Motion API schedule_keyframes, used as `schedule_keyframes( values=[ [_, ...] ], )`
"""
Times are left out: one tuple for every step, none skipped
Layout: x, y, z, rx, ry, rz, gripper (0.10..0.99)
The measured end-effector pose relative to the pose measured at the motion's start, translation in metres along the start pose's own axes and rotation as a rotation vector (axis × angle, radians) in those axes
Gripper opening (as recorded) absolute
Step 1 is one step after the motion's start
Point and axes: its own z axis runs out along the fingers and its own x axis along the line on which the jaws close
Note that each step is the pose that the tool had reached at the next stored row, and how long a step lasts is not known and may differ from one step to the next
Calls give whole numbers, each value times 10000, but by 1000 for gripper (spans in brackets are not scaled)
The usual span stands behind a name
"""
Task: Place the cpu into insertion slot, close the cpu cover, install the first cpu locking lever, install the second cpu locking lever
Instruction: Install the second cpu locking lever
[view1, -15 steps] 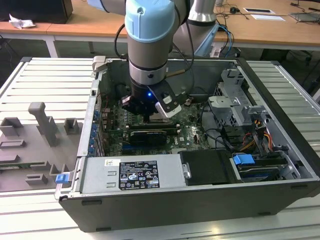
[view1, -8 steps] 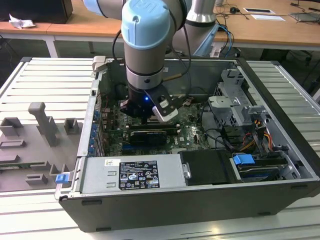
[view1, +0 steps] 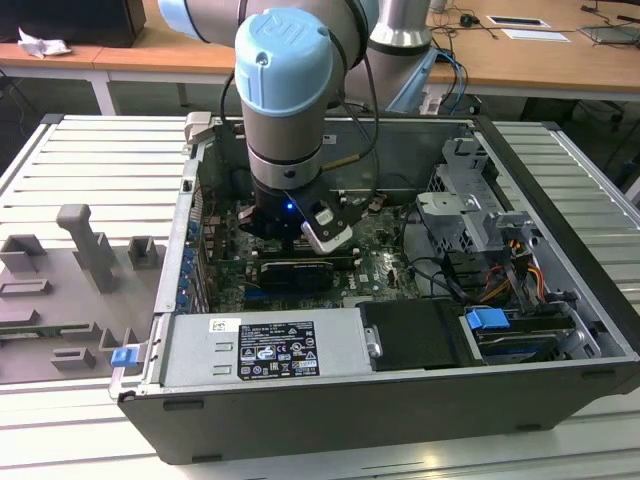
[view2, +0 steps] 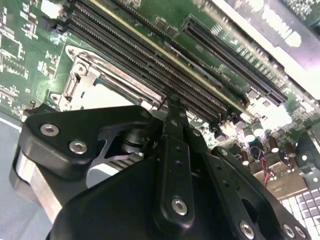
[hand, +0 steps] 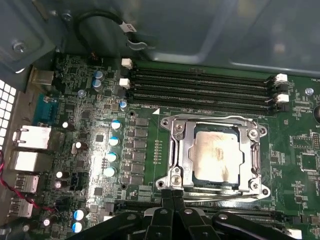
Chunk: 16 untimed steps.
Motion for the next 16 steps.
schedule_keyframes(
  values=[
    [2, -5, 5, -21, -7, 1, 106],
    [8, -14, 8, -87, -29, -1, 106],
    [12, -20, 11, -133, -46, -5, 106],
    [14, -26, 14, -170, -62, -13, 106],
    [15, -30, 16, -207, -77, -17, 106],
    [17, -34, 22, -250, -98, -24, 106],
    [22, -38, 29, -293, -129, -39, 106],
    [28, -41, 34, -343, -164, -53, 106],
    [33, -43, 40, -377, -195, -72, 106],
    [38, -44, 45, -405, -230, -98, 106],
    [44, -46, 46, -443, -250, -111, 106],
    [53, -49, 46, -480, -262, -122, 106],
    [70, -53, 46, -547, -280, -145, 106],
    [86, -54, 47, -597, -292, -166, 106],
    [100, -54, 49, -628, -301, -184, 106],
    [109, -53, 51, -644, -306, -192, 106]
  ],
)
